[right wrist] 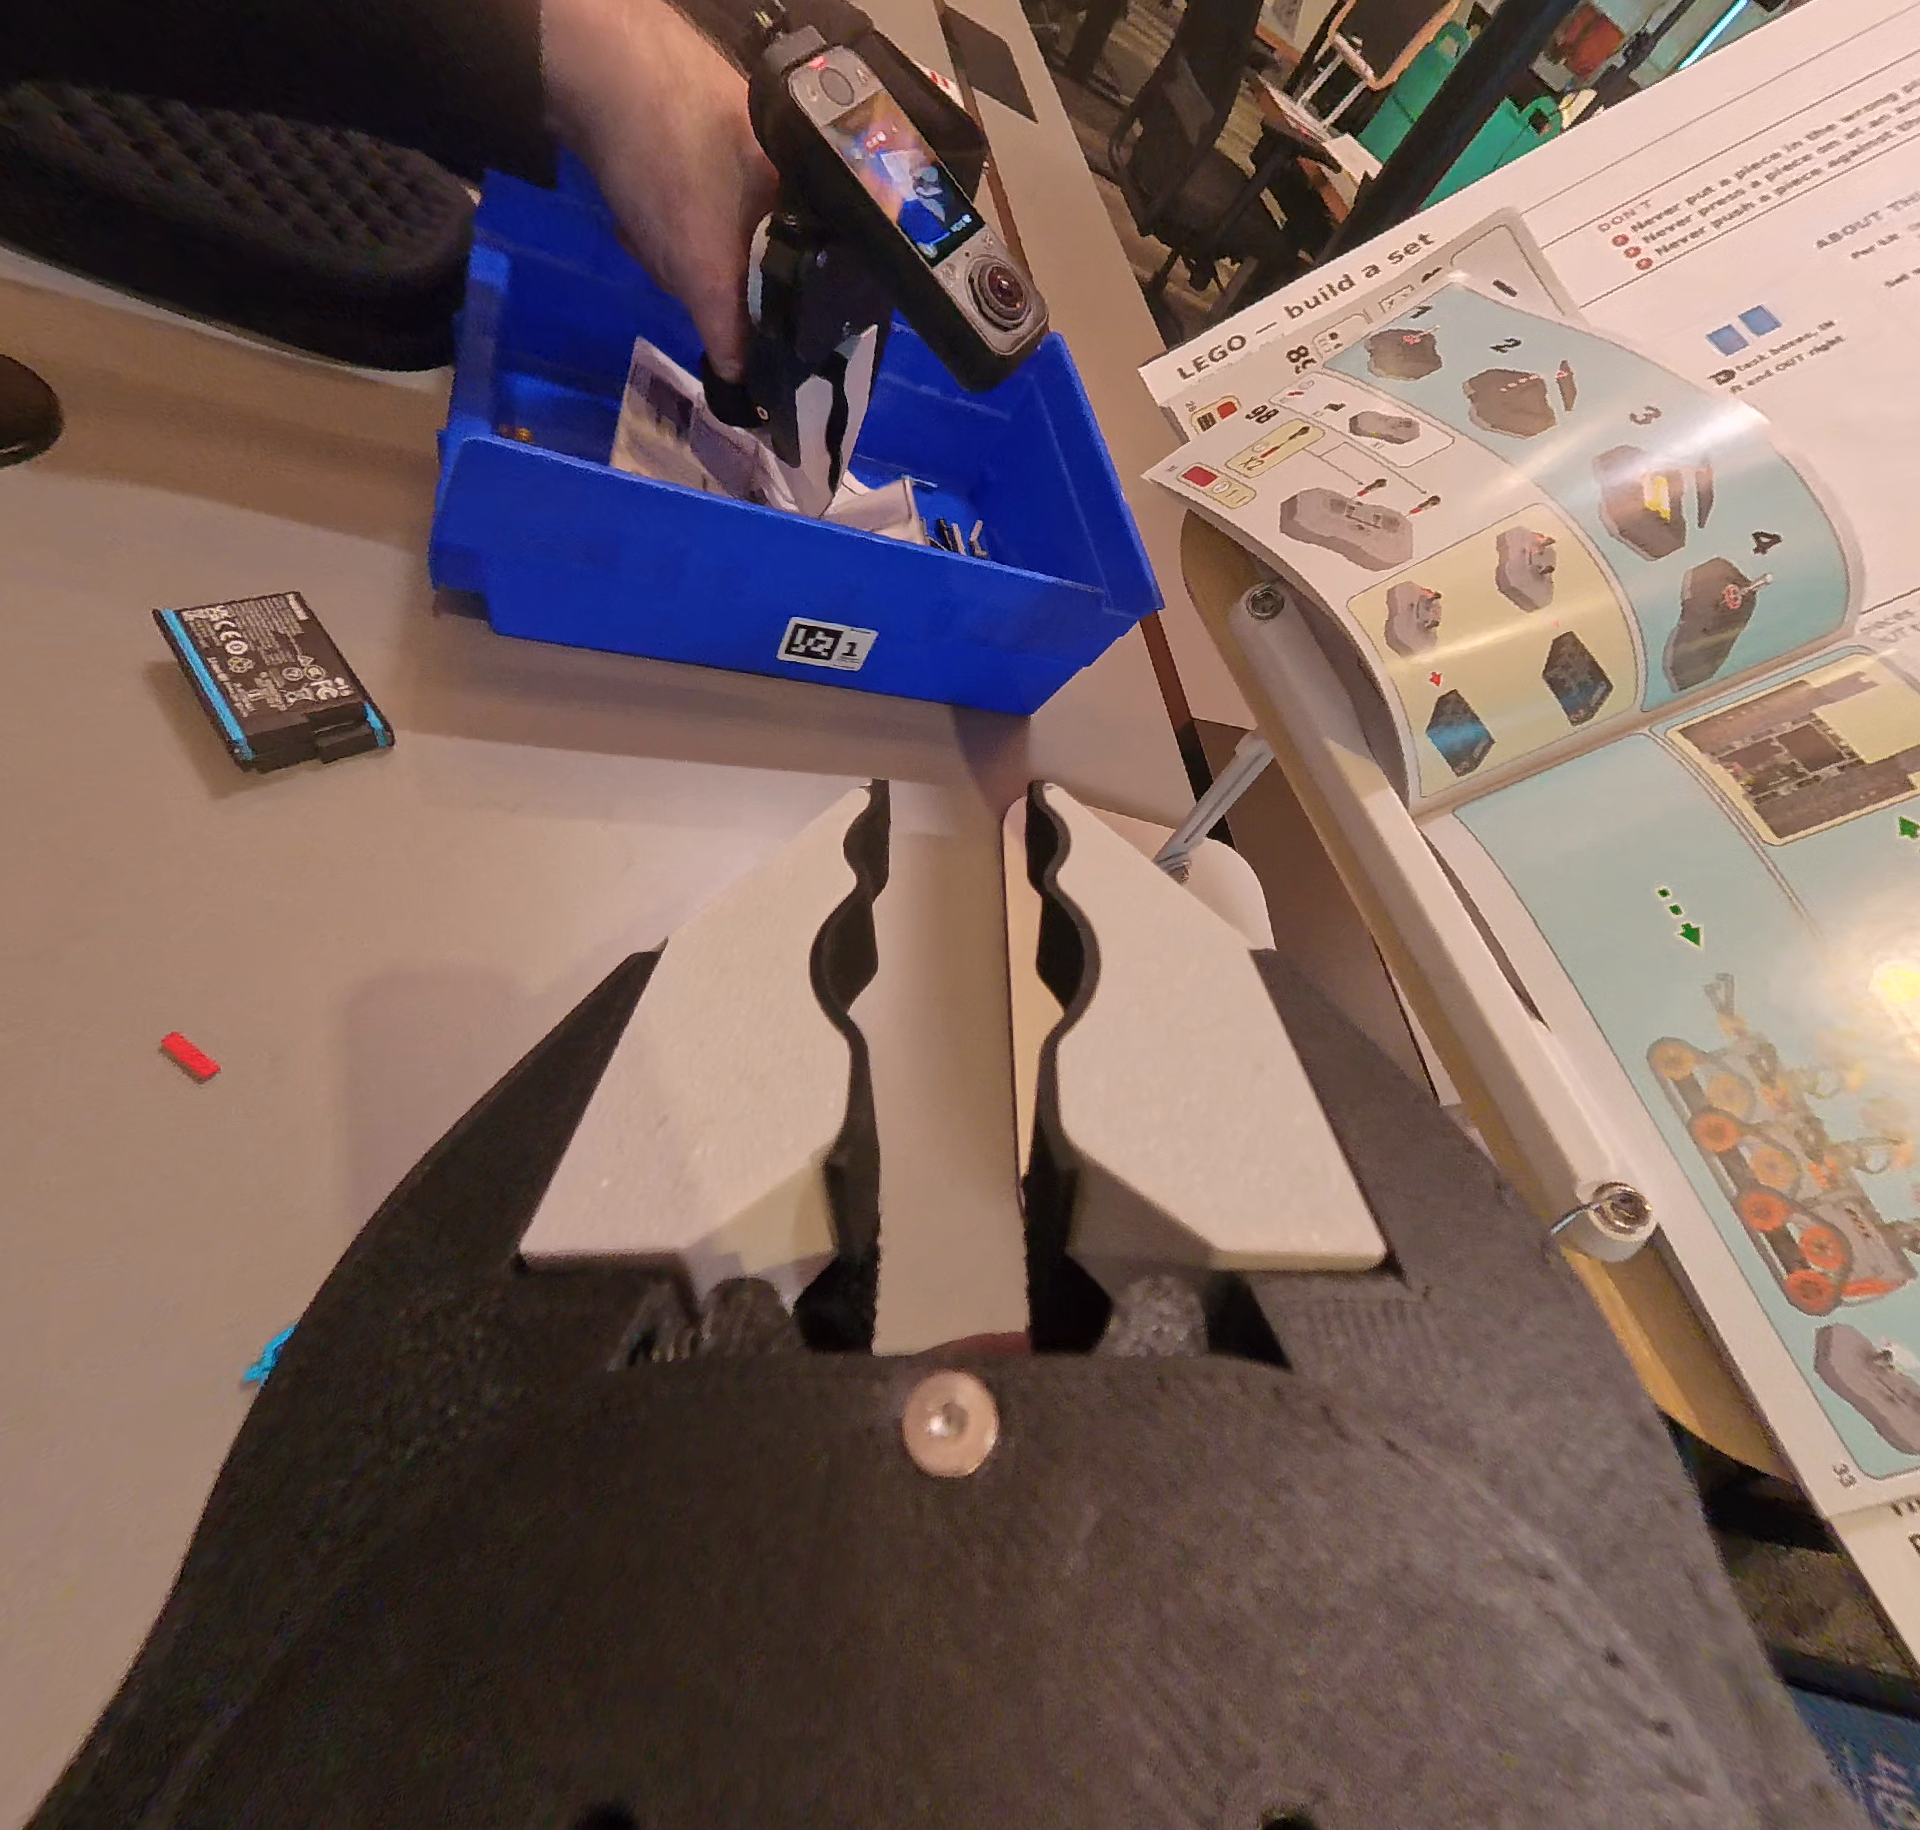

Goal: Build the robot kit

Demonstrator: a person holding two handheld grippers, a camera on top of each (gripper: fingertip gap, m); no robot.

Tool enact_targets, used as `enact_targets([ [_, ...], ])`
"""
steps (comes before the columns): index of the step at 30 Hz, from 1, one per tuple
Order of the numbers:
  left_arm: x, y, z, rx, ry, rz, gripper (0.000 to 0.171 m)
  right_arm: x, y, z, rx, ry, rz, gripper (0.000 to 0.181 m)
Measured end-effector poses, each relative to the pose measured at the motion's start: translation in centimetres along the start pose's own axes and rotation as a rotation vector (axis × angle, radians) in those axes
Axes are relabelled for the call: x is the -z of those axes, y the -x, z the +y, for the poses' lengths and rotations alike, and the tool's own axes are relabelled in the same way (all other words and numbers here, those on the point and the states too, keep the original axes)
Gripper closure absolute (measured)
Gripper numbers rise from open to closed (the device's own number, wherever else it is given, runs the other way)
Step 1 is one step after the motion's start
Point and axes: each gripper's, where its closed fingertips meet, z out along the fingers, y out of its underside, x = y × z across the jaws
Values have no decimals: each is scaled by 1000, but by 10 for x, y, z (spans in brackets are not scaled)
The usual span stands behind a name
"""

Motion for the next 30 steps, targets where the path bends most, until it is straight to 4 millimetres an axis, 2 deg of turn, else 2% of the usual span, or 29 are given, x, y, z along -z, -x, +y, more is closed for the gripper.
enact_targets([
  [3, 7, 1, 1, -8, -12, -19, 171, 2, 3, -2, 3, -3, -9, 158],
  [6, 25, 5, -3, -3, -56, -40, 171, 6, 3, -4, 13, -11, -4, 159],
  [12, 86, 27, -11, 23, -200, -128, 171, 11, 1, -5, 7, -17, -1, 161],
  [16, 128, 30, -18, 48, -316, -116, 171, 14, 1, -8, -1, -26, -6, 164],
  [19, 154, 25, -24, 47, -373, -95, 171, 19, -1, -10, 0, -29, -4, 166],
  [22, 178, -4, -45, 13, -458, -23, 171, 29, -5, -15, 1, -39, 10, 166],
  [24, 184, -42, -65, -52, -483, 37, 171, 39, -11, -21, -3, -57, 28, 166],
  [27, 172, -109, -94, -185, -443, 71, 171, 56, -19, -30, -9, -87, 53, 167],
  [30, 144, -177, -116, -271, -408, 136, 171, 71, -29, -33, -7, -101, 88, 168],
])
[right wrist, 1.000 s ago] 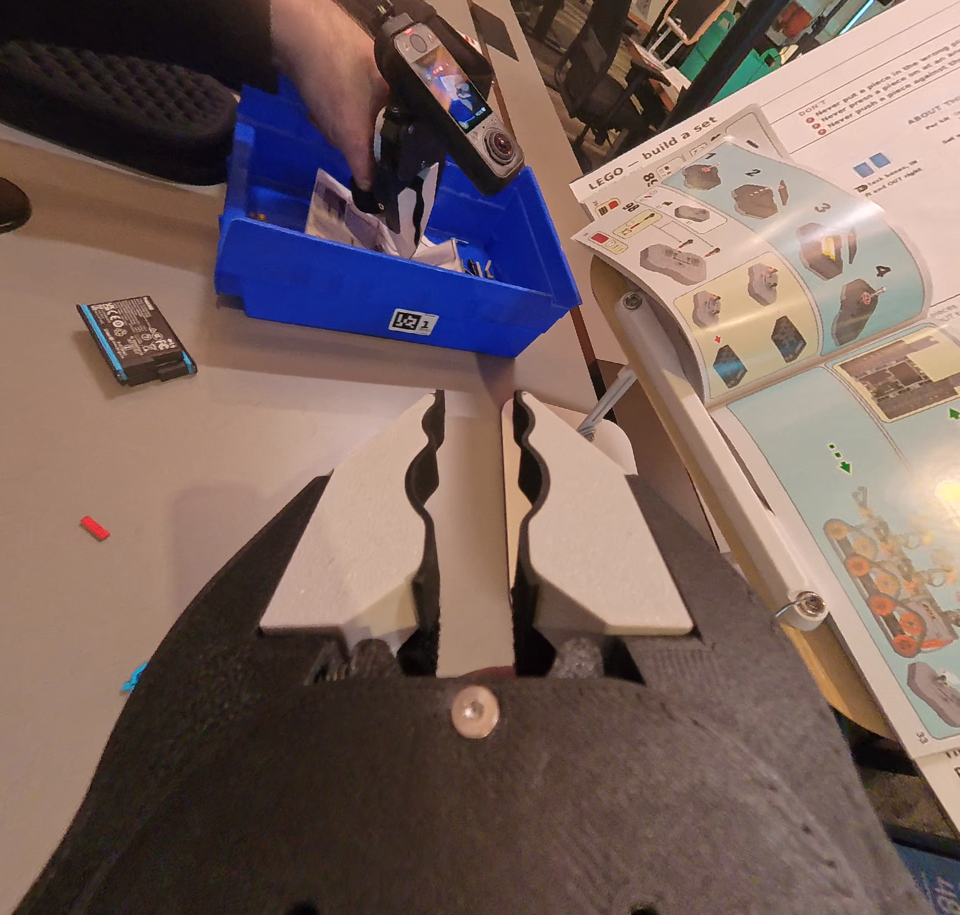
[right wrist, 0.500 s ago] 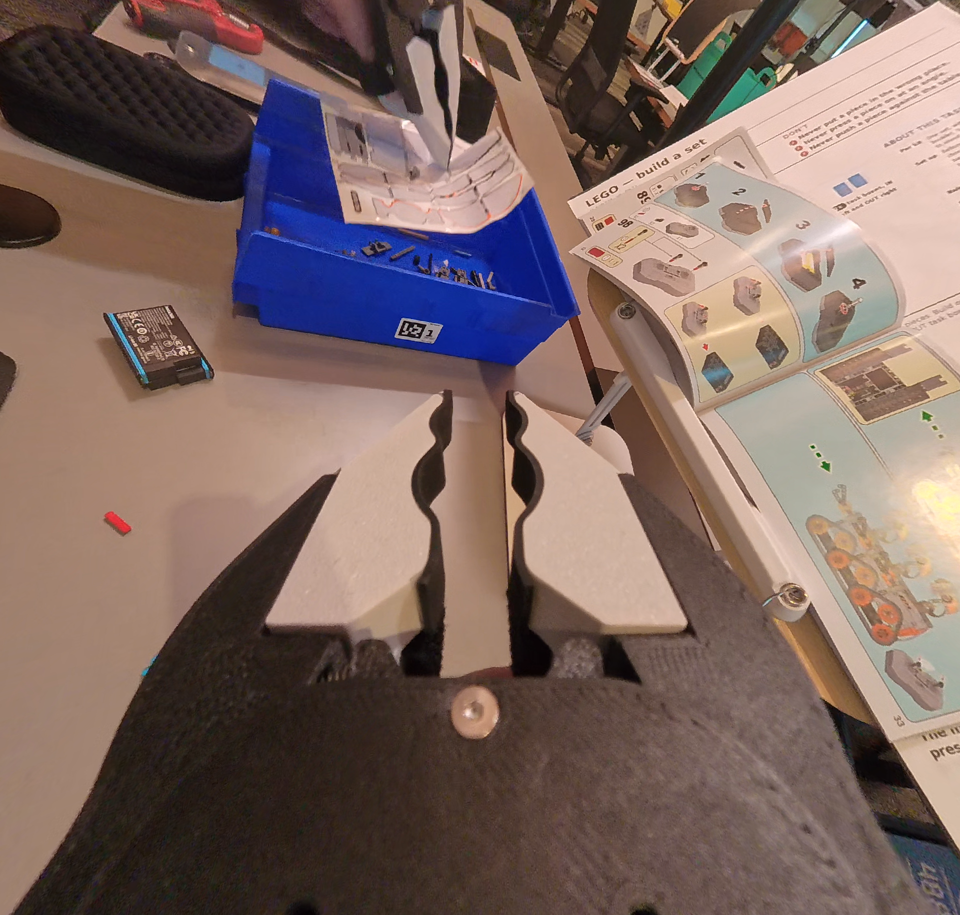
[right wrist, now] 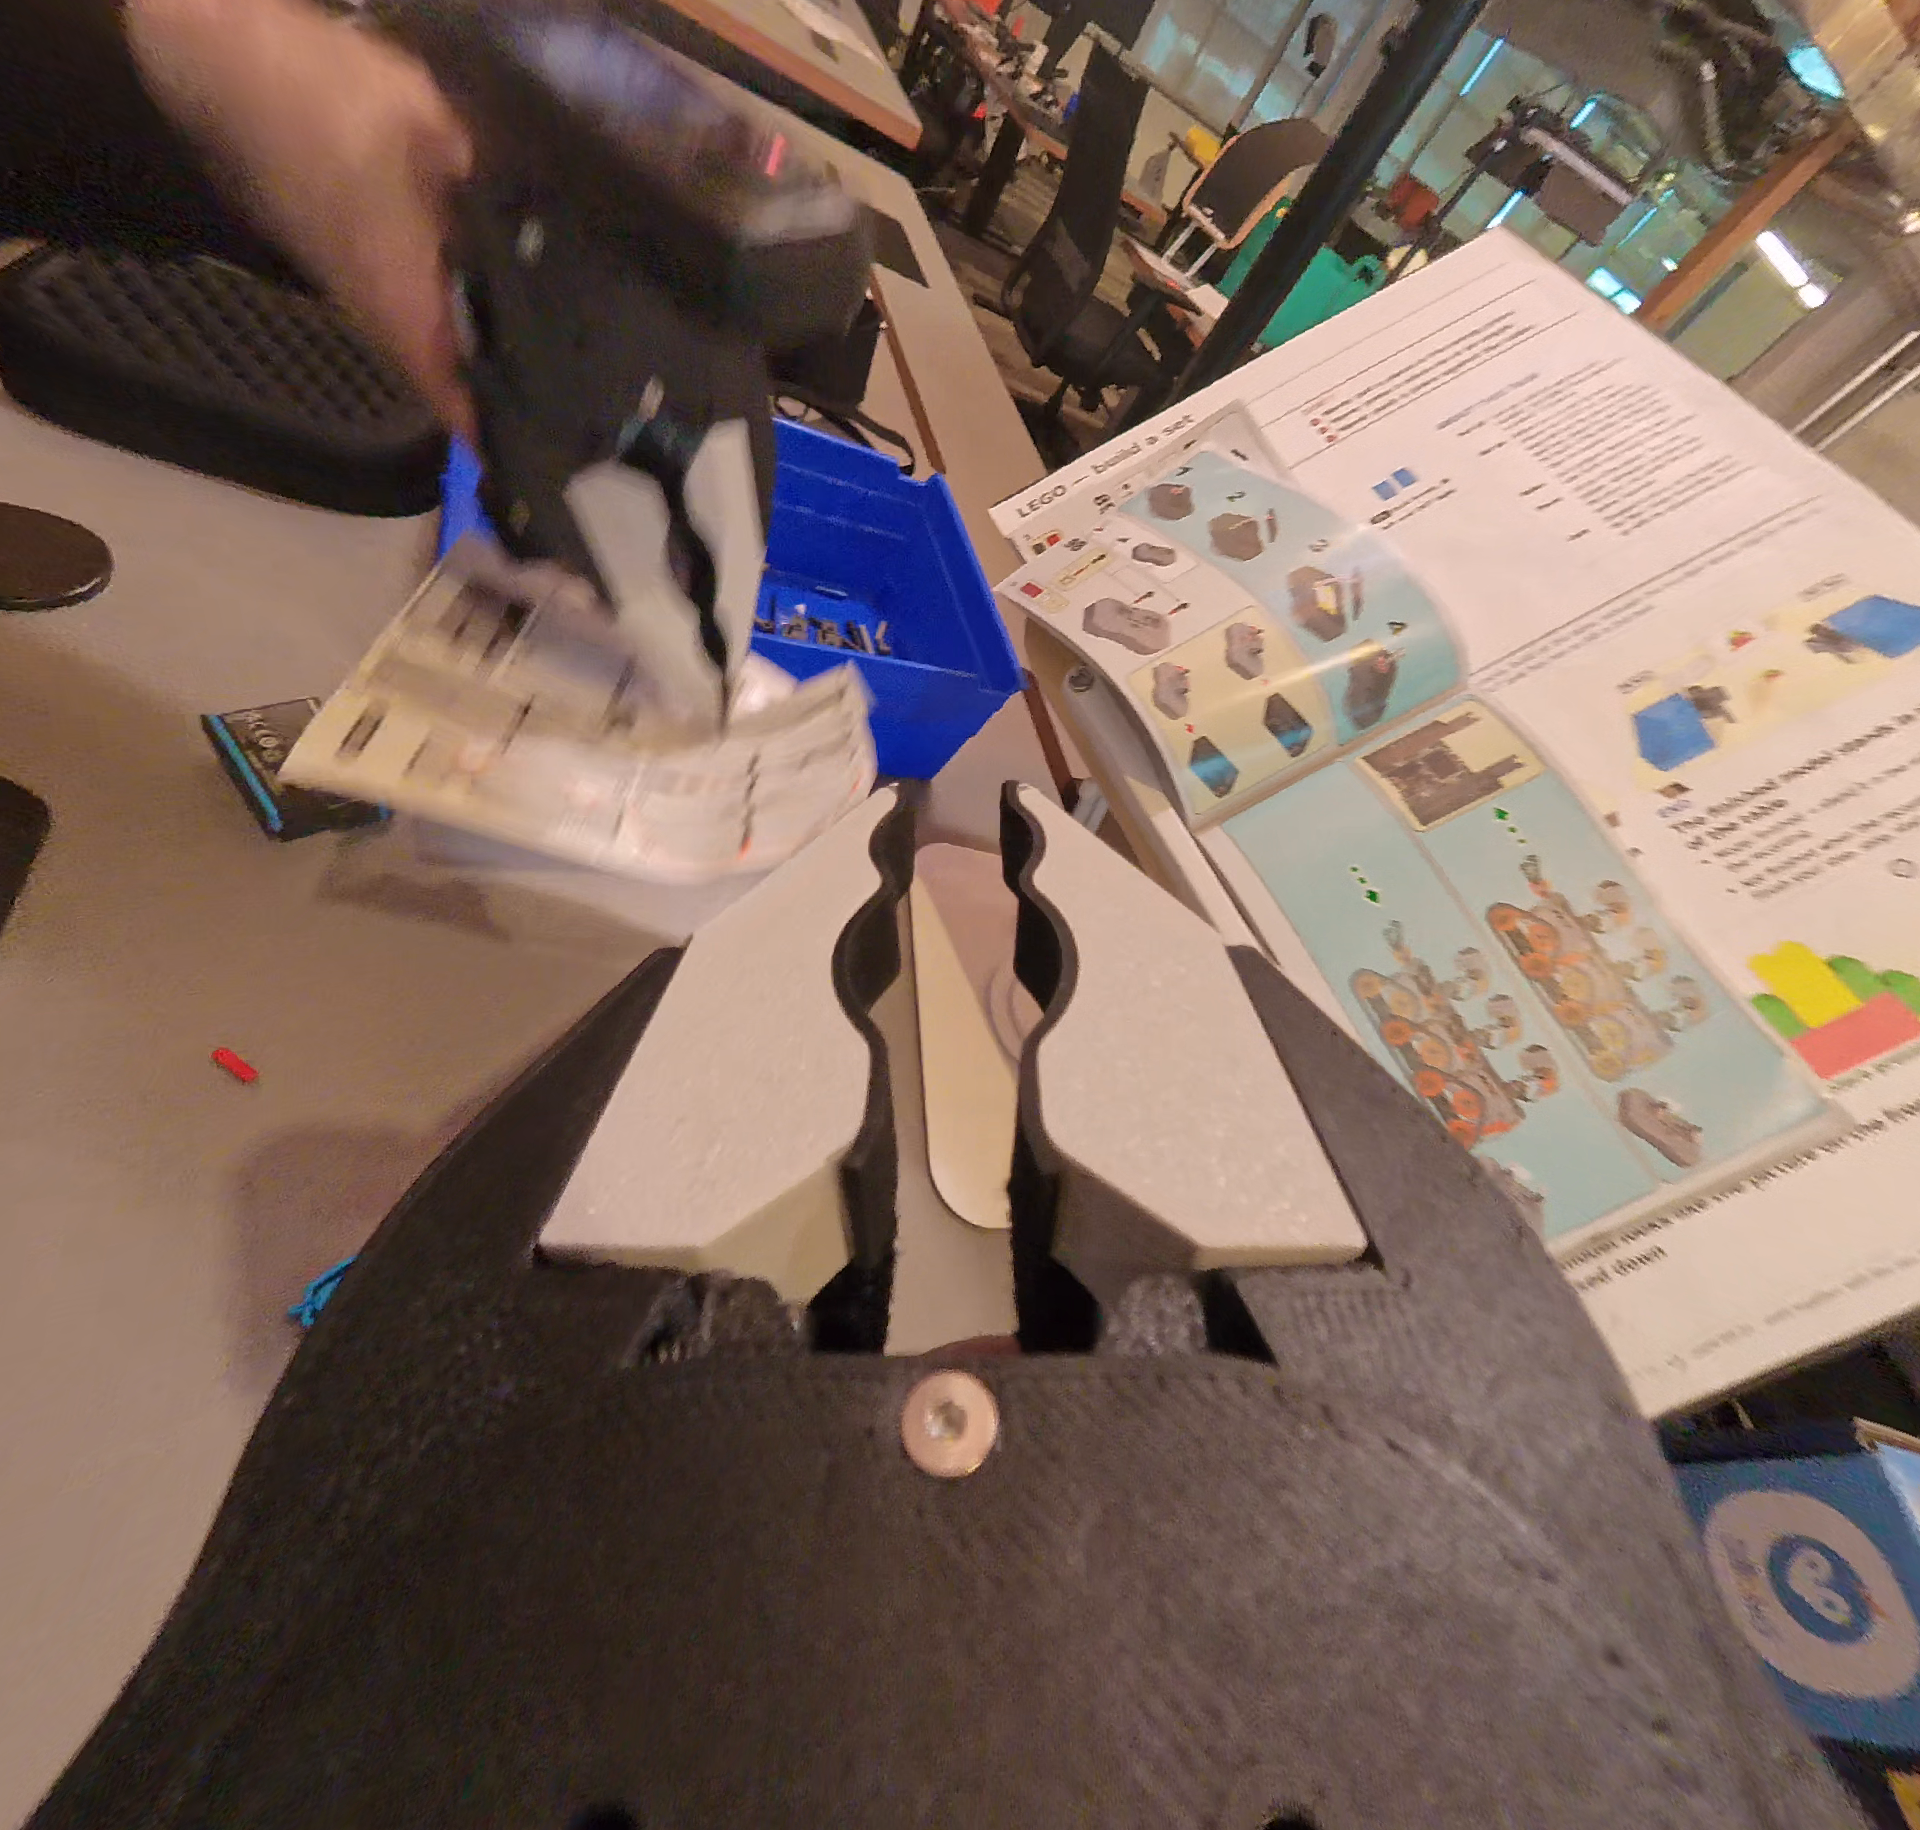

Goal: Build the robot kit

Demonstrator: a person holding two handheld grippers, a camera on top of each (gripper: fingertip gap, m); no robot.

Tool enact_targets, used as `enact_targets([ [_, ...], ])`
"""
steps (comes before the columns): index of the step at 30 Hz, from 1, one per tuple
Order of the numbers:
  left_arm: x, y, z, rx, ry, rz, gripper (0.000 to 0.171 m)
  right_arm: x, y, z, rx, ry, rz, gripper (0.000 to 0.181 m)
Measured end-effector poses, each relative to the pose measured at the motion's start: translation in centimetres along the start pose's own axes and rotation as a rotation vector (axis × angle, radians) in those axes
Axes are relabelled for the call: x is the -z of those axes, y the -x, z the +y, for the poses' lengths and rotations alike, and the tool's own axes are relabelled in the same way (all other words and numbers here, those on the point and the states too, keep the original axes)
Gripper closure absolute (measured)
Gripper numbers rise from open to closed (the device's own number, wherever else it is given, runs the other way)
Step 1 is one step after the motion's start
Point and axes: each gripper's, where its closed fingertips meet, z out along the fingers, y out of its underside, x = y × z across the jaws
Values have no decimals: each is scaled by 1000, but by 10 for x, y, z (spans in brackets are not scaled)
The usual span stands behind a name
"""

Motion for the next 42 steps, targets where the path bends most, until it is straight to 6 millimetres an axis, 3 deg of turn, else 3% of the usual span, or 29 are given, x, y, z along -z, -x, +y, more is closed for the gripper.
enact_targets([
  [2, -32, -28, -2, -38, 41, 28, 171, 8, -8, -1, -5, -4, 21, 167],
  [5, -64, -53, 1, -34, 71, 69, 171, 18, -15, -2, -10, -16, 37, 168],
  [10, -89, -65, 23, -24, 148, 78, 169, 19, -15, 2, -10, -6, 27, 167],
  [14, -82, -64, 22, -7, 95, 67, 154, 16, -14, 7, -14, 8, 15, 167],
  [16, -66, -62, 17, -6, 35, 76, 145, 15, -13, 8, -14, 12, 11, 167],
  [19, -32, -55, 5, -21, -80, 65, 147, 12, -10, 8, -16, 14, 3, 168],
  [23, 21, -18, 9, -7, -161, -57, 153, 2, -1, 13, -5, 40, -21, 168],
  [27, 64, 45, 45, -3, -99, -229, 158, -5, 4, 18, -7, 52, -37, 167],
  [31, 84, 99, 86, 90, -36, -278, 155, -10, 11, 20, -8, 61, -56, 168],
  [34, 78, 127, 101, 154, -28, -277, 154, -15, 16, 22, -4, 73, -68, 168],
  [37, 51, 146, 127, 156, 72, -264, 151, -20, 19, 27, -3, 88, -80, 168],
  [40, 19, 144, 144, 128, 143, -158, 149, -25, 23, 32, -13, 96, -101, 168],
  [42, 3, 132, 150, 87, 176, -64, 151, -29, 27, 35, -21, 96, -123, 168],
])
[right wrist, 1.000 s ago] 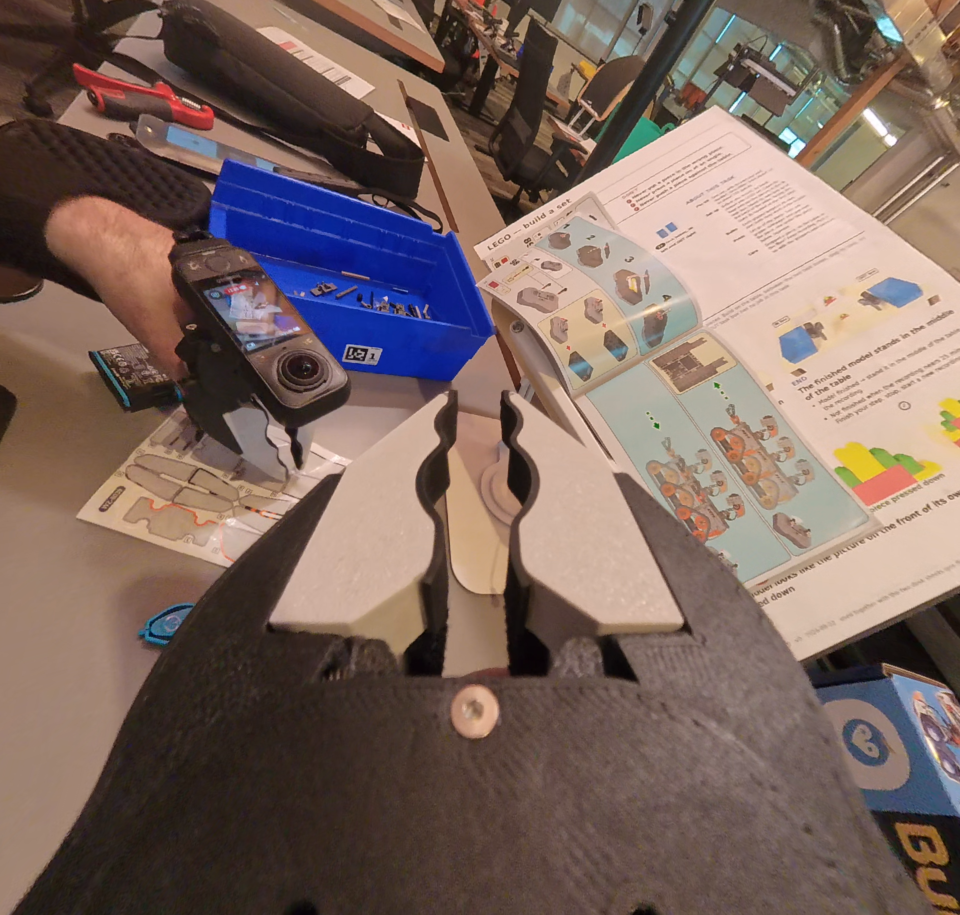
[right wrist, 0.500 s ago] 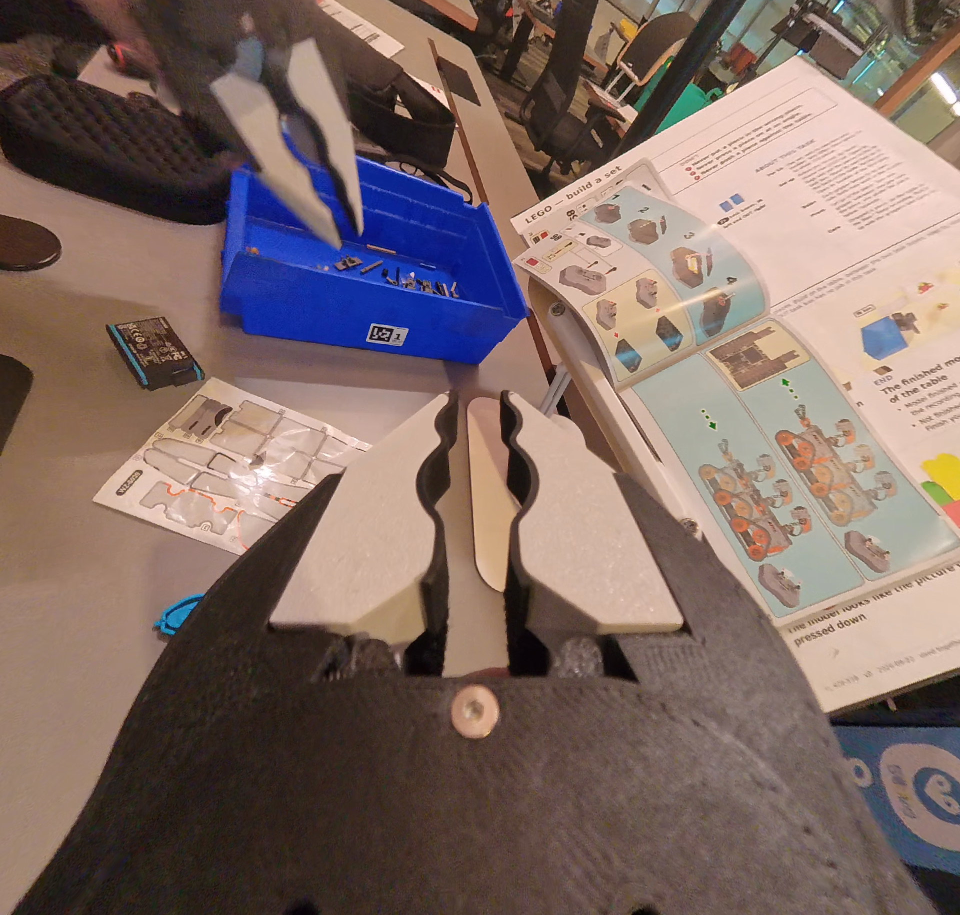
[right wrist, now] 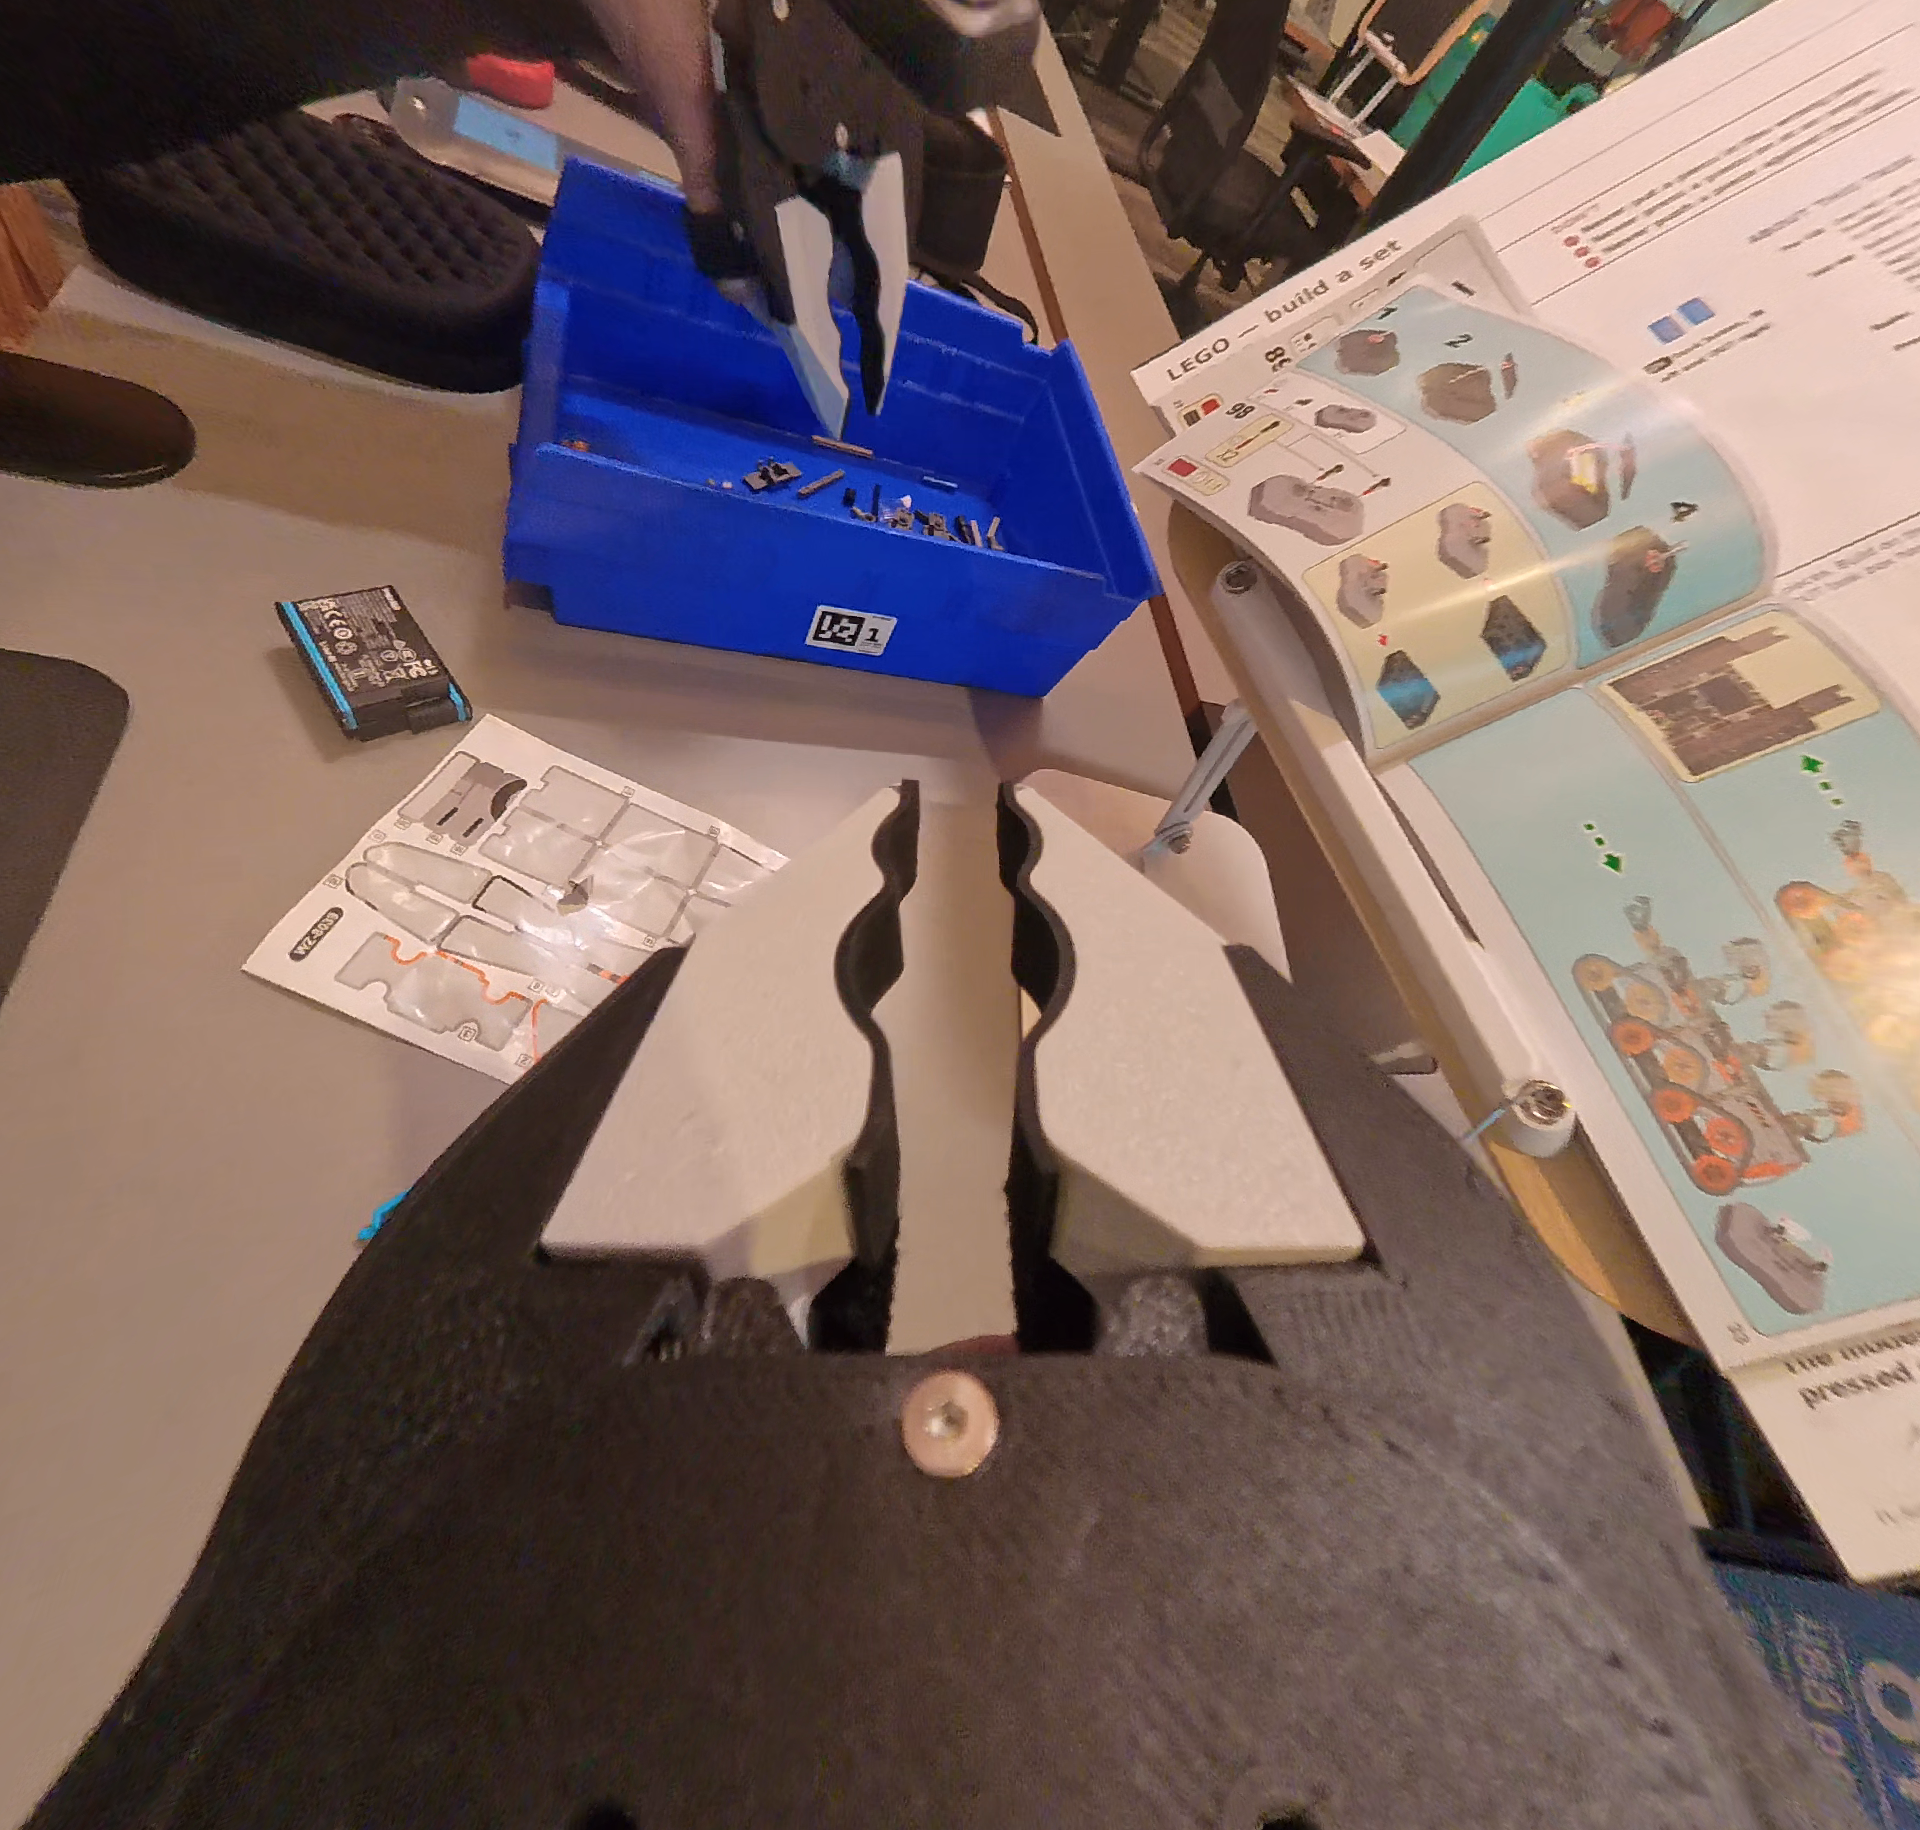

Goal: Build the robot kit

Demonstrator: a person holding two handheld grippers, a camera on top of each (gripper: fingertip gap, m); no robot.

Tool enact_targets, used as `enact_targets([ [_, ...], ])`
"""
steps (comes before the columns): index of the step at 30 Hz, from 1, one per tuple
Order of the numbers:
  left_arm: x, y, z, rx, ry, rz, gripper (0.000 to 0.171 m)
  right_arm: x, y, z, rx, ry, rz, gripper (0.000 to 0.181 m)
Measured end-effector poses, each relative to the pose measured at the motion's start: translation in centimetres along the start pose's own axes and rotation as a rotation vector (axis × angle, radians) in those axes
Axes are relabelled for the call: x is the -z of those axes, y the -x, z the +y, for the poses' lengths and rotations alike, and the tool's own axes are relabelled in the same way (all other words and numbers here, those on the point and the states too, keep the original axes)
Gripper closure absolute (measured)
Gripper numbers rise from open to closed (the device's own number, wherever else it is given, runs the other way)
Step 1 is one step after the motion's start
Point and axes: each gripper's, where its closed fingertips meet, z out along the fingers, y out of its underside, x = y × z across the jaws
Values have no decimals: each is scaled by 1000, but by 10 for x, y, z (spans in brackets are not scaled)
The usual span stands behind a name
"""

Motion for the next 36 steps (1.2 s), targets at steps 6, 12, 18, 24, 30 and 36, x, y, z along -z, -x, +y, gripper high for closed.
enact_targets([
  [6, -28, 9, -5, -60, 30, -9, 153, -16, 10, 11, -15, 31, -47, 169],
  [12, -49, 25, -23, -36, -16, -27, 153, -30, 24, 17, -17, 61, -83, 169],
  [18, -71, 23, -26, -23, -16, 24, 156, -37, 33, 18, -5, 72, -103, 169],
  [24, -83, 28, -25, 29, 9, 45, 162, -38, 30, 22, -19, 75, -106, 169],
  [30, -88, 23, -31, 51, -22, 89, 162, -37, 29, 23, -17, 76, -102, 169],
  [36, -87, 39, -14, 27, 98, -25, 165, -38, 26, 26, -14, 91, -92, 169],
])
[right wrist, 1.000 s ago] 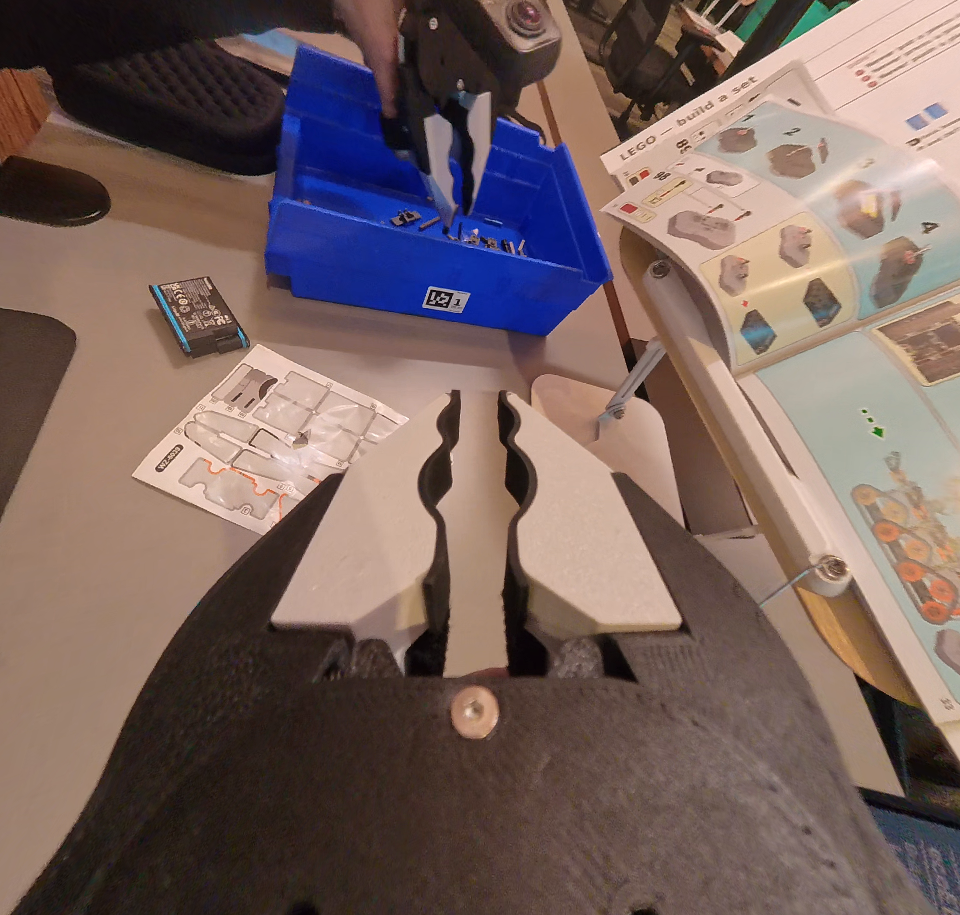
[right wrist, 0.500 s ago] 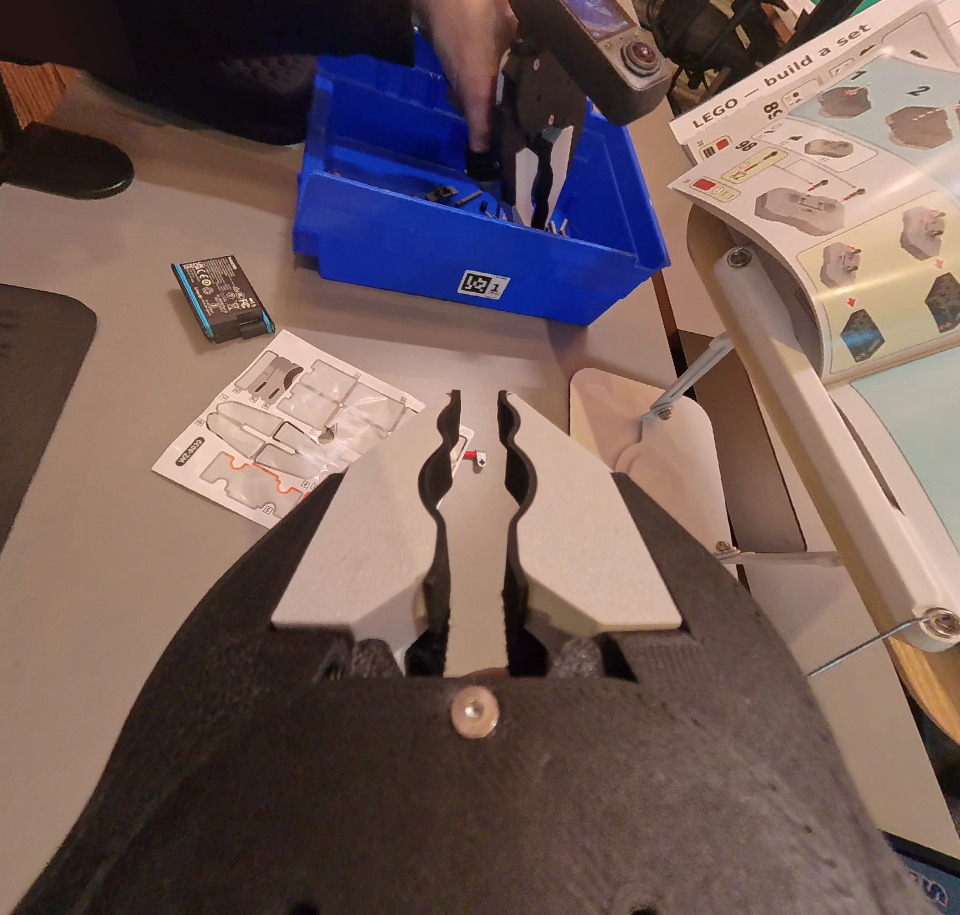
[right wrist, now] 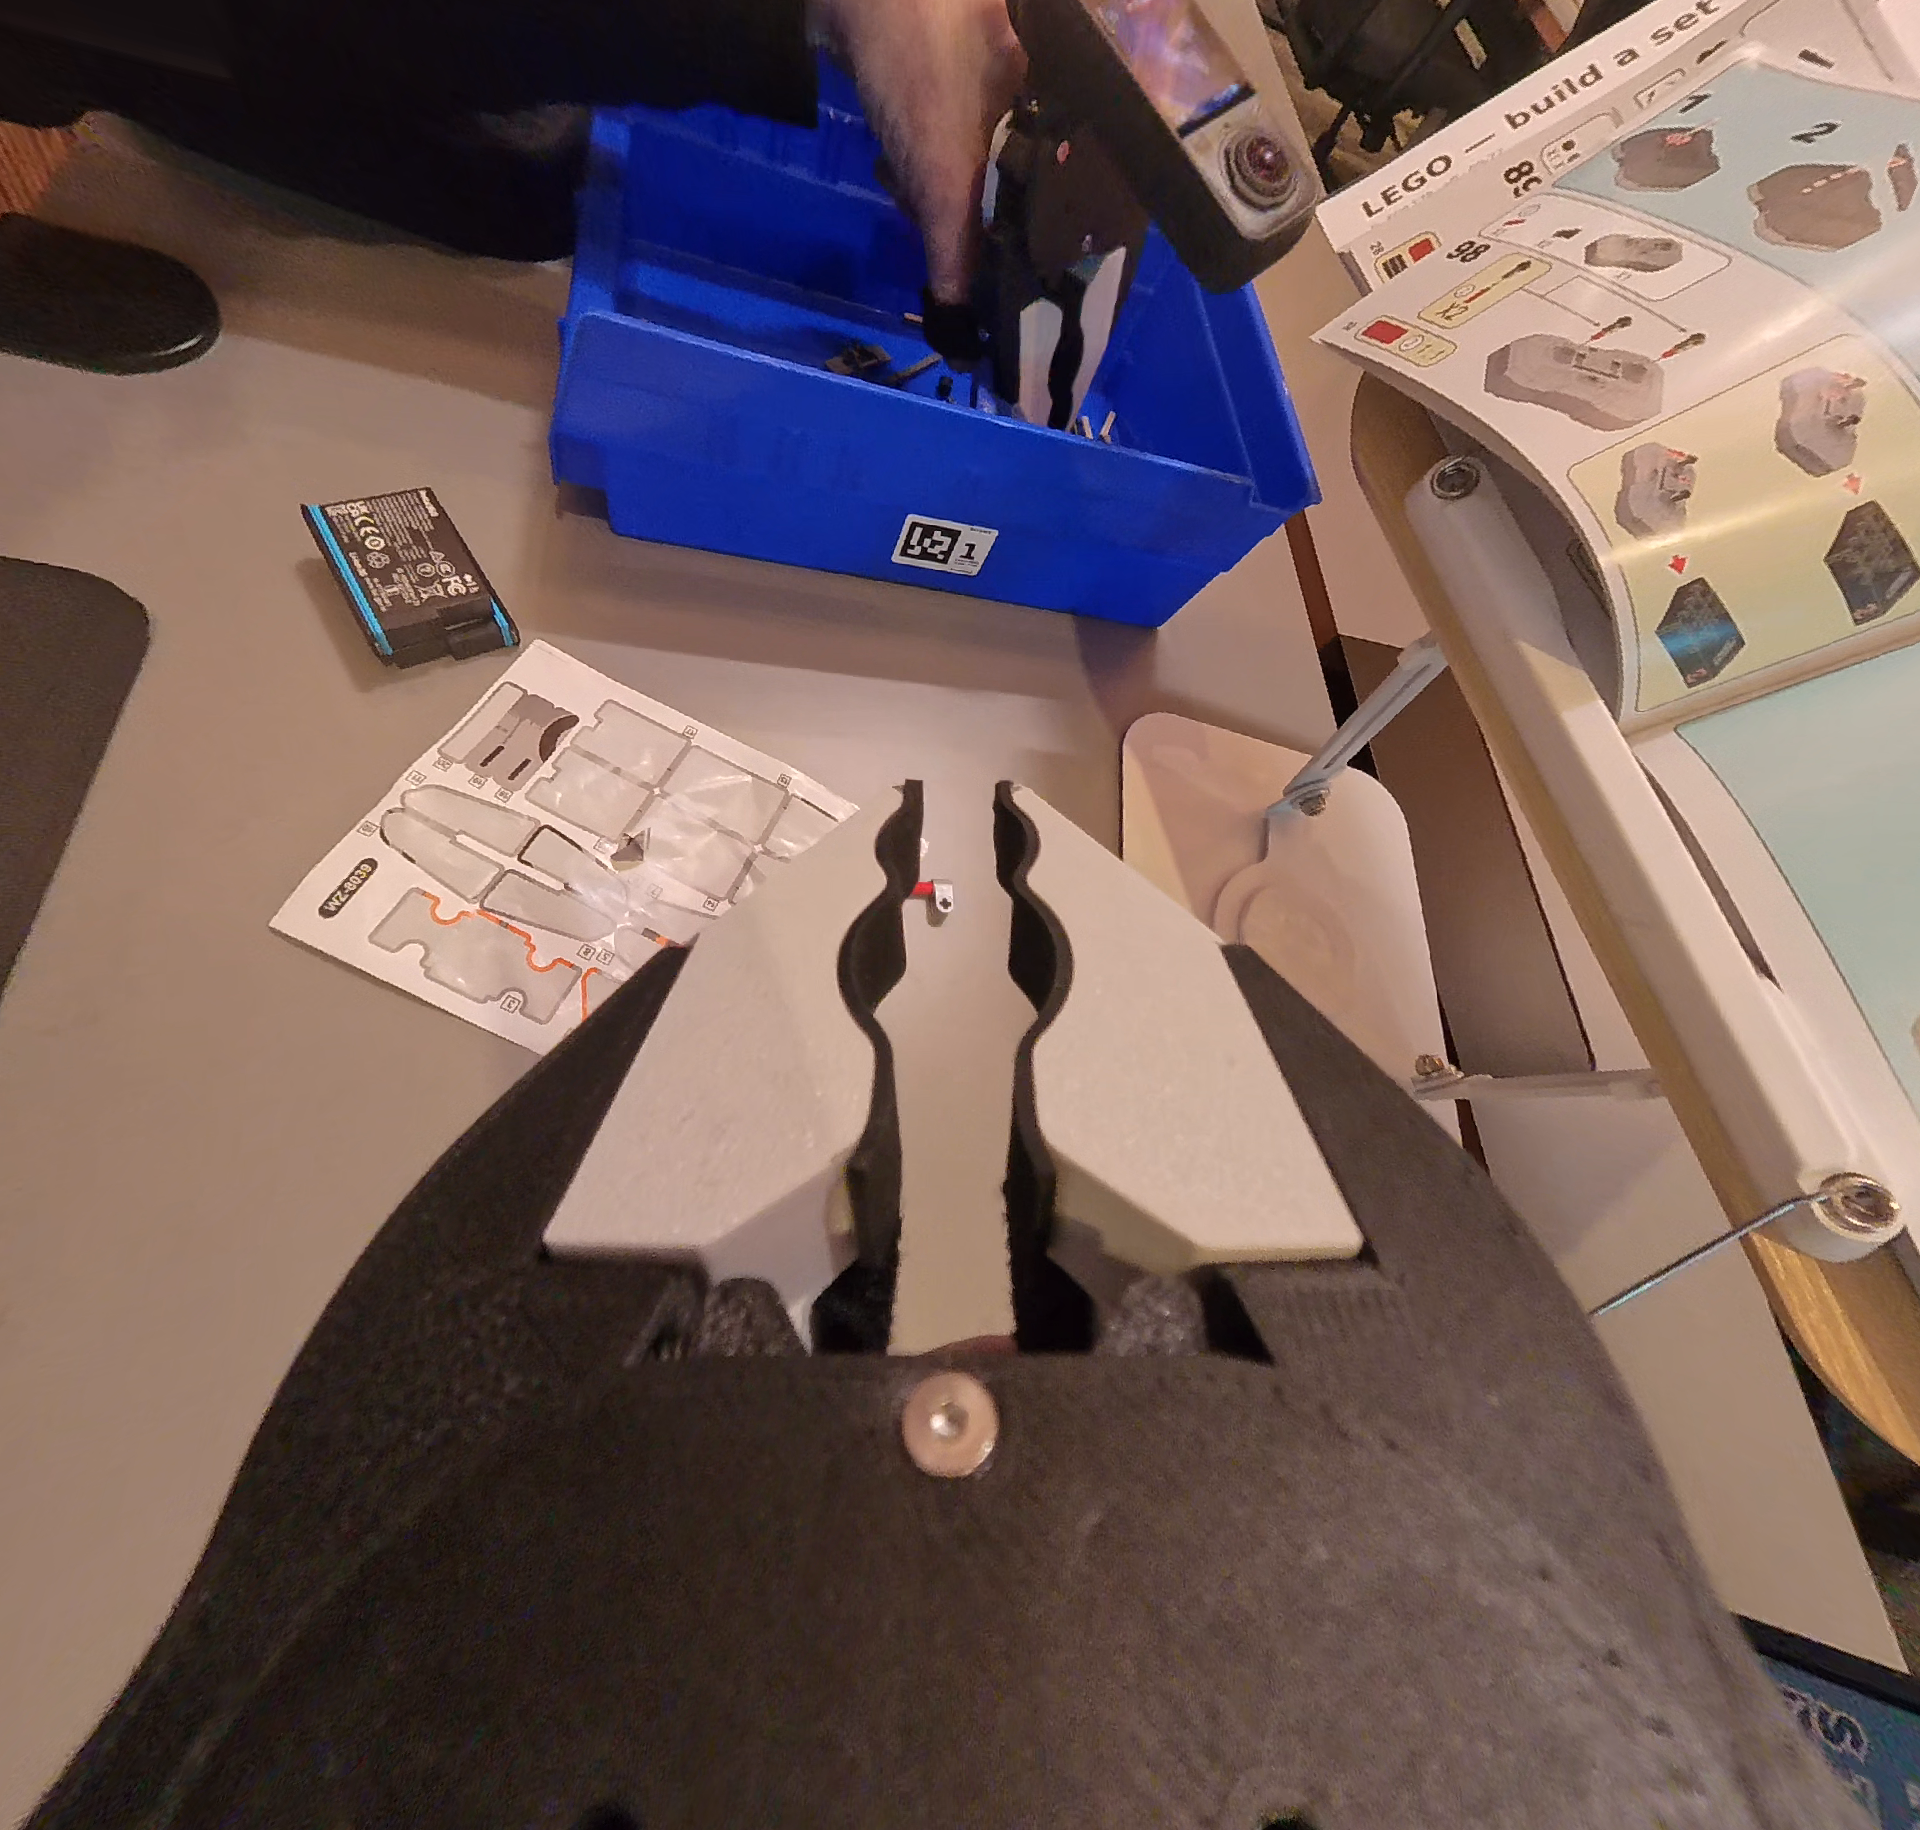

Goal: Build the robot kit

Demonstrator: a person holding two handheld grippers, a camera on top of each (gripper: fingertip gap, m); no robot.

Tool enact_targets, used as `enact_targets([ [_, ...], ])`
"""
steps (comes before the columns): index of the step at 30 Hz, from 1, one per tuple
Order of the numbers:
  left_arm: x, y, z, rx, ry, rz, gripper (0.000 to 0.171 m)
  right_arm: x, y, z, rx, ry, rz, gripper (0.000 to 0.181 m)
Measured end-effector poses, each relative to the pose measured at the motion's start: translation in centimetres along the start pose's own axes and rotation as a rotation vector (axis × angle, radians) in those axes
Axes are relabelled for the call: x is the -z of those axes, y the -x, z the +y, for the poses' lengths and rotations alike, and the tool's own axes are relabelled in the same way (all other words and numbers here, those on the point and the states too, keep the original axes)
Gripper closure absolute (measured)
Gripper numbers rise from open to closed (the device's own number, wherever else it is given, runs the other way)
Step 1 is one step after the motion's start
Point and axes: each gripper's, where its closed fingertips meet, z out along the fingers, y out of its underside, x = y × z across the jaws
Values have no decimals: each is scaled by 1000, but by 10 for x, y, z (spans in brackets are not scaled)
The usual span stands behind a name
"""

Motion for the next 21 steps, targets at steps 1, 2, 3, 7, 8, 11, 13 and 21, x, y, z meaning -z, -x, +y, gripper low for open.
enact_targets([
  [1, 3, 2, -4, 8, -19, -9, 165, -1, 0, 1, 1, 5, 2, 169],
  [2, 7, 1, -10, 4, -57, 1, 164, -1, 0, 2, 1, 10, 4, 169],
  [3, 12, -4, -18, -7, -110, 30, 164, -2, 0, 2, 0, 15, 4, 169],
  [7, 23, -24, -43, -33, -261, 148, 158, -3, 1, 1, 1, 25, 8, 169],
  [8, 24, -27, -48, -34, -286, 163, 157, -3, 2, 0, 2, 24, 7, 169],
  [11, 22, -33, -59, -39, -326, 192, 156, -4, 4, -3, -1, 20, 3, 170],
  [13, 15, -36, -63, -49, -324, 193, 156, -6, 7, -3, 1, 22, -3, 169],
  [21, -7, -35, -47, -62, -200, 143, 162, -9, 9, 3, 1, 35, -15, 169],
])
